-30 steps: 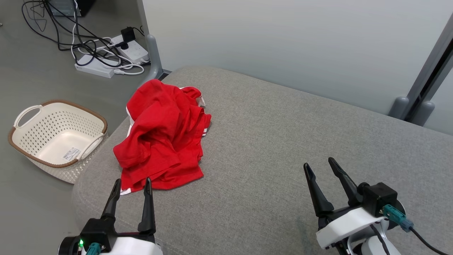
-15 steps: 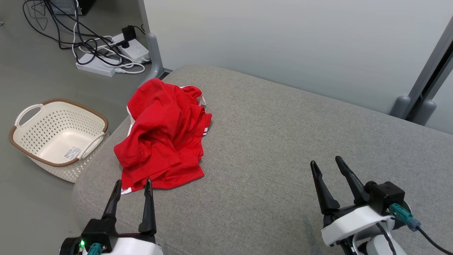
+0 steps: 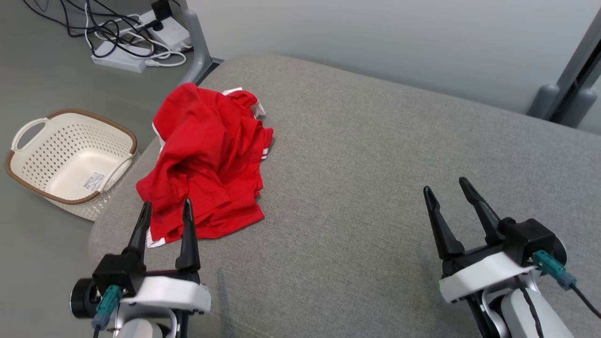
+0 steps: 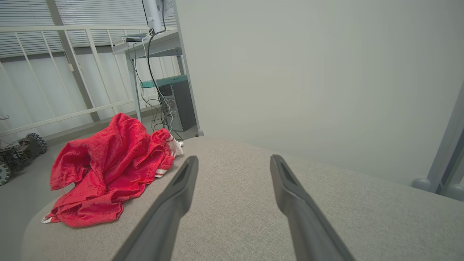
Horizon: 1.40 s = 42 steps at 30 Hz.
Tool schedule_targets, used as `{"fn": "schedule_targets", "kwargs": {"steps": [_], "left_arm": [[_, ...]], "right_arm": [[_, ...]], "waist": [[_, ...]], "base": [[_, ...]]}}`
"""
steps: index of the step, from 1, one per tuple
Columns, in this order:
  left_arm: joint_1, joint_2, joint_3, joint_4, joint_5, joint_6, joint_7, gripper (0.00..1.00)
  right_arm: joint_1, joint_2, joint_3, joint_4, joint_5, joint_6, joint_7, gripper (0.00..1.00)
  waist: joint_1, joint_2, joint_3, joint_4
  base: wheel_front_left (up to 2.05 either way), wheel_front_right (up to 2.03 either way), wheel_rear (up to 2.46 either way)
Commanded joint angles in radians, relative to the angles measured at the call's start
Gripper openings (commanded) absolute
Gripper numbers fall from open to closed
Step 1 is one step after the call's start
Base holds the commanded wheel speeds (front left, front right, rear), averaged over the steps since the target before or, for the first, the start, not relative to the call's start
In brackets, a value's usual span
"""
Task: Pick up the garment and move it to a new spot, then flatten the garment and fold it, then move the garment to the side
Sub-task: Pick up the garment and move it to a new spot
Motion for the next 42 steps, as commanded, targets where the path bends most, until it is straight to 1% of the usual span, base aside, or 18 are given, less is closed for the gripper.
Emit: {"fn": "schedule_targets", "kwargs": {"steps": [1, 4, 7, 10, 12, 15, 18, 22, 28, 35, 36, 37, 38, 39, 42], "left_arm": [[-0.037, 0.003, 0.008, 0.009, 0.016, -0.011, -0.002, 1.00], [-0.108, 0.004, 0.034, 0.049, 0.039, -0.041, -0.002, 1.00], [-0.190, 0.029, 0.053, 0.120, 0.052, -0.074, -0.002, 1.00], [-0.294, 0.058, 0.059, 0.216, 0.035, -0.116, 0.008, 1.00], [-0.367, 0.081, 0.069, 0.263, 0.024, -0.130, 0.040, 1.00], [-0.459, 0.114, 0.071, 0.326, 0.016, -0.146, 0.125, 1.00], [-0.543, 0.144, 0.068, 0.379, 0.012, -0.154, 0.218, 1.00], [-0.624, 0.179, 0.074, 0.451, 0.000, -0.160, 0.310, 1.00], [-0.700, 0.192, 0.081, 0.540, -0.032, -0.172, 0.406, 1.00], [-0.744, 0.200, 0.078, 0.602, -0.049, -0.166, 0.467, 1.00], [-0.747, 0.199, 0.081, 0.610, -0.054, -0.167, 0.475, 0.96], [-0.749, 0.199, 0.086, 0.618, -0.061, -0.163, 0.480, 0.40], [-0.752, 0.198, 0.088, 0.624, -0.065, -0.162, 0.485, 0.05], [-0.754, 0.197, 0.088, 0.629, -0.068, -0.163, 0.484, 0.00], [-0.758, 0.202, 0.089, 0.638, -0.070, -0.158, 0.468, 0.00]], "right_arm": [[-0.018, -0.016, 0.004, -0.011, -0.004, 0.000, -0.002, 1.00], [-0.046, -0.050, 0.015, -0.036, -0.008, 0.000, -0.002, 1.00], [-0.068, -0.074, 0.027, -0.056, -0.012, 0.000, -0.002, 1.00], [-0.086, -0.095, 0.033, -0.068, -0.006, 0.000, -0.002, 1.00], [-0.094, -0.106, 0.035, -0.074, -0.003, 0.000, -0.002, 1.00], [-0.104, -0.111, 0.035, -0.083, 0.012, 0.000, -0.002, 1.00], [-0.109, -0.118, 0.046, -0.093, 0.014, 0.000, -0.002, 1.00], [-0.122, -0.129, 0.051, -0.104, 0.018, 0.000, -0.002, 1.00], [-0.115, -0.134, 0.053, -0.108, 0.014, 0.000, -0.002, 1.00], [-0.121, -0.131, 0.060, -0.107, 0.013, 0.000, -0.002, 1.00], [-0.121, -0.131, 0.061, -0.106, 0.013, 0.000, -0.002, 1.00], [-0.122, -0.131, 0.062, -0.105, 0.014, 0.000, -0.002, 1.00], [-0.122, -0.130, 0.062, -0.104, 0.014, 0.000, -0.002, 1.00], [-0.120, -0.129, 0.063, -0.104, 0.014, 0.000, -0.002, 1.00], [-0.117, -0.126, 0.066, -0.099, 0.017, 0.000, -0.002, 1.00]], "waist": [[0.0000, -0.0001, 0.052, -0.028], [0.0000, -0.0001, 0.104, -0.046], [0.0000, -0.0001, 0.150, -0.066], [0.0000, -0.0001, 0.188, -0.083], [0.0000, -0.0001, 0.212, -0.092], [0.0000, -0.0001, 0.240, -0.103], [0.0000, -0.0001, 0.265, -0.114], [0.0000, -0.0001, 0.292, -0.127], [0.0000, -0.0001, 0.313, -0.138], [0.0000, -0.0001, 0.322, -0.145], [0.0000, -0.0001, 0.322, -0.145], [0.0000, -0.0001, 0.322, -0.145], [0.0000, -0.0001, 0.321, -0.146], [0.0000, -0.0001, 0.319, -0.146], [0.0000, -0.0001, 0.311, -0.146]], "base": [[0.00, 0.00, 0.00], [0.00, 0.00, 0.00], [0.00, 0.00, 0.00], [0.00, 0.00, 0.00], [0.00, 0.00, 0.00], [0.00, 0.00, 0.00], [0.00, 0.00, 0.00], [0.00, 0.00, 0.00], [0.00, 0.00, 0.00], [0.00, 0.00, 0.00], [0.00, 0.00, 0.00], [0.00, 0.00, 0.00], [0.00, 0.00, 0.00], [0.00, 0.00, 0.00], [0.00, 0.00, 0.00]]}}
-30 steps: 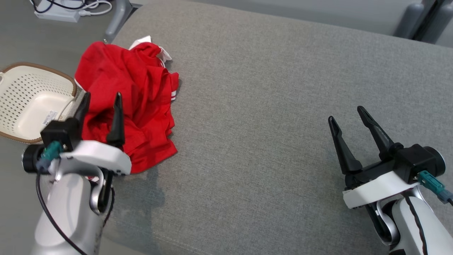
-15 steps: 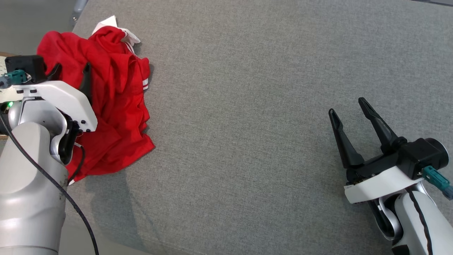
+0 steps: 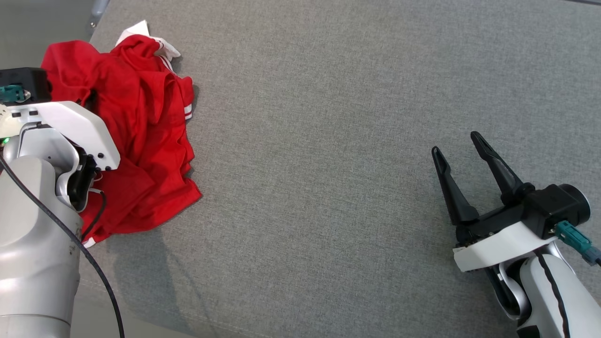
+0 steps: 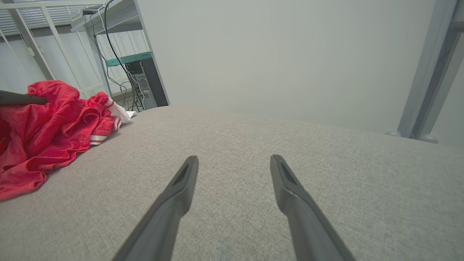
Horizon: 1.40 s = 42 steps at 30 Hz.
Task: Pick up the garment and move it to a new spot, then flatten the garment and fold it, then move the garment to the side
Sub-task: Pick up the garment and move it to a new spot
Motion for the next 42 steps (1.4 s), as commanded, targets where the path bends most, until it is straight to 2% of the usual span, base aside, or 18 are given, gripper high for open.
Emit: {"fn": "schedule_targets", "kwargs": {"steps": [1, 13, 19, 23, 28, 33, 42], "left_arm": [[-0.017, 0.011, -0.002, 0.001, 0.006, 0.008, -0.021, 0.00], [-0.009, 0.043, -0.014, -0.078, 0.045, 0.040, -0.202, 0.00], [-0.001, 0.055, -0.025, -0.162, 0.069, 0.054, -0.309, 0.00], [0.005, 0.044, -0.027, -0.238, 0.059, 0.054, -0.358, 0.00], [0.026, 0.008, -0.052, -0.340, 0.046, 0.034, -0.385, 0.00], [0.056, -0.046, -0.102, -0.426, 0.034, 0.011, -0.369, 0.00], [0.125, -0.129, -0.195, -0.542, 0.008, -0.010, -0.329, 0.00]], "right_arm": [[-0.003, 0.000, 0.001, 0.004, 0.001, 0.000, -0.002, 1.00], [0.027, 0.036, 0.003, 0.031, -0.002, 0.000, -0.002, 1.00], [0.044, 0.074, 0.010, 0.048, 0.003, 0.000, -0.002, 1.00], [0.054, 0.097, -0.007, 0.056, 0.005, 0.000, -0.002, 1.00], [0.069, 0.116, -0.042, 0.061, 0.003, 0.000, -0.002, 1.00], [0.075, 0.130, -0.079, 0.065, -0.004, 0.000, -0.002, 1.00], [0.050, 0.130, -0.112, 0.053, -0.012, 0.000, -0.002, 1.00]], "waist": [[0.0000, 0.0000, -0.009, 0.001], [0.0000, 0.0000, -0.105, 0.008], [0.0000, 0.0000, -0.178, -0.002], [0.0000, 0.0000, -0.224, -0.016], [0.0000, 0.0000, -0.273, -0.034], [0.0000, 0.0000, -0.310, -0.066], [0.0000, 0.0000, -0.310, -0.241]], "base": [[0.00, 0.00, 0.00], [0.00, 0.00, 0.00], [0.00, 0.00, 0.00], [0.00, 0.00, 0.00], [0.00, 0.00, 0.00], [0.00, 0.00, 0.00], [0.00, 0.00, 0.00]]}}
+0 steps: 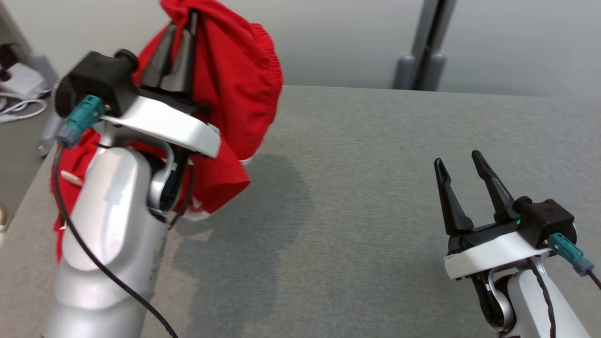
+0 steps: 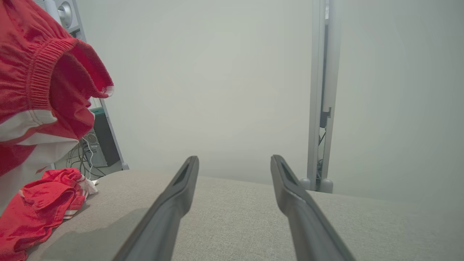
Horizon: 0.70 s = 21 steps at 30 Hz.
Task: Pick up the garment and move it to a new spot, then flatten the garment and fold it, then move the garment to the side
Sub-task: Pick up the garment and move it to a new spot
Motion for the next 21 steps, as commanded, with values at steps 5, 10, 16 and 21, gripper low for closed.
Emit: {"fn": "schedule_targets", "kwargs": {"steps": [5, 10, 16, 21], "left_arm": [[0.026, -0.033, -0.053, -0.004, -0.017, -0.006, -0.007, 0.00], [0.014, -0.050, -0.100, 0.060, -0.011, 0.015, -0.034, 0.00], [-0.021, -0.060, -0.129, 0.226, -0.019, 0.044, -0.084, 0.00], [-0.056, -0.063, -0.168, 0.364, -0.019, 0.069, -0.124, 0.00]], "right_arm": [[-0.014, -0.011, -0.020, -0.007, -0.005, 0.000, -0.002, 1.00], [-0.031, -0.010, -0.044, -0.014, 0.002, 0.000, -0.002, 1.00], [-0.052, -0.003, -0.065, -0.018, 0.013, 0.000, -0.002, 1.00], [-0.063, 0.005, -0.077, -0.020, 0.020, 0.000, -0.002, 1.00]], "waist": [[0.0000, 0.0000, 0.022, -0.157], [0.0000, 0.0000, 0.054, -0.282], [0.0000, 0.0000, 0.101, -0.419], [0.0000, 0.0000, 0.140, -0.495]], "base": [[0.00, 0.00, 0.00], [0.00, 0.00, 0.00], [0.00, 0.00, 0.00], [0.00, 0.00, 0.00]]}}
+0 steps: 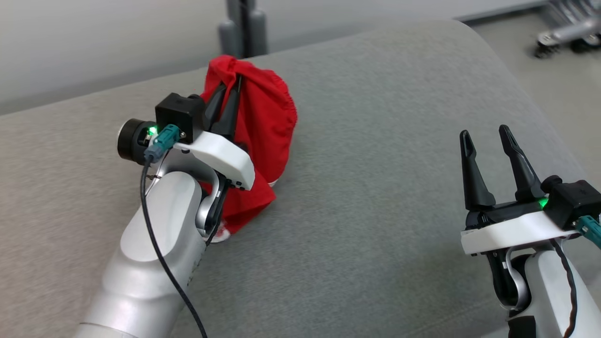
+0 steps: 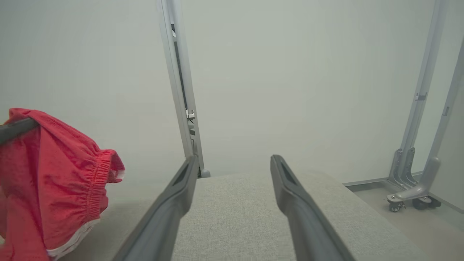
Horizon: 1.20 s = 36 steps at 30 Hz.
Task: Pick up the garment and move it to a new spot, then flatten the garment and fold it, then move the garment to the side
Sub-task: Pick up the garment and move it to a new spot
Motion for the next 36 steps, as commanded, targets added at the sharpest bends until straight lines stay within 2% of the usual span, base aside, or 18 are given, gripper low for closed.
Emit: {"fn": "schedule_targets", "kwargs": {"steps": [1, 5, 6, 7, 8, 11, 15, 25, 26, 31, 36], "left_arm": [[-0.021, 0.005, -0.009, 0.024, 0.002, 0.009, -0.010, 0.00], [-0.038, 0.005, -0.065, 0.102, -0.054, 0.022, -0.026, 0.00], [-0.038, 0.005, -0.082, 0.125, -0.069, 0.024, -0.026, 0.06], [-0.044, 0.005, -0.093, 0.146, -0.078, 0.032, -0.026, 0.40], [-0.052, 0.005, -0.098, 0.162, -0.092, 0.043, -0.028, 1.00], [-0.063, 0.005, -0.118, 0.202, -0.123, 0.058, -0.031, 1.00], [-0.071, 0.004, -0.116, 0.184, -0.134, 0.069, -0.032, 1.00], [0.029, 0.019, 0.017, -0.013, -0.054, 0.095, -0.032, 1.00], [0.029, 0.019, 0.017, -0.013, -0.054, 0.095, -0.032, 1.00], [0.166, 0.035, 0.116, -0.160, 0.008, 0.108, -0.031, 1.00], [0.342, 0.036, 0.196, -0.279, 0.055, 0.079, -0.031, 1.00]], "right_arm": [[-0.015, 0.003, 0.001, -0.005, 0.007, 0.000, -0.002, 1.00], [-0.021, 0.008, 0.004, -0.006, 0.012, 0.000, -0.002, 1.00], [-0.022, 0.009, 0.004, -0.006, 0.012, 0.000, -0.002, 1.00], [-0.023, 0.010, 0.003, -0.007, 0.012, 0.000, -0.002, 1.00], [-0.023, 0.011, 0.003, -0.007, 0.011, 0.000, -0.002, 1.00], [-0.021, 0.012, -0.010, -0.009, 0.006, 0.000, -0.002, 1.00], [-0.014, 0.014, -0.017, -0.007, 0.000, 0.000, -0.002, 1.00], [0.015, -0.009, -0.014, -0.013, -0.018, 0.000, -0.002, 1.00], [0.015, -0.009, -0.014, -0.013, -0.018, 0.000, -0.002, 1.00], [0.040, -0.025, -0.003, -0.015, -0.028, 0.000, -0.002, 1.00], [0.078, -0.041, 0.007, -0.019, -0.040, 0.000, -0.002, 1.00]], "waist": [[0.0000, 0.0000, 0.050, -0.067], [0.0000, 0.0000, 0.068, -0.096], [0.0000, 0.0000, 0.070, -0.100], [0.0000, 0.0000, 0.072, -0.101], [0.0000, 0.0000, 0.074, -0.103], [0.0000, 0.0000, 0.073, -0.094], [0.0000, 0.0000, 0.063, -0.057], [0.0000, 0.0000, -0.012, 0.094], [0.0000, 0.0000, -0.012, 0.094], [0.0000, 0.0000, -0.065, 0.179], [0.0000, 0.0000, -0.117, 0.258]], "base": [[0.00, 0.00, 0.00], [0.00, 0.00, 0.00], [0.00, 0.00, 0.00], [0.00, 0.00, 0.00], [0.00, 0.00, 0.00], [0.00, 0.00, 0.00], [0.00, 0.00, 0.00], [0.00, 0.00, 0.00], [0.00, 0.00, 0.00], [0.00, 0.00, 0.00], [0.00, 0.00, 0.00]]}}
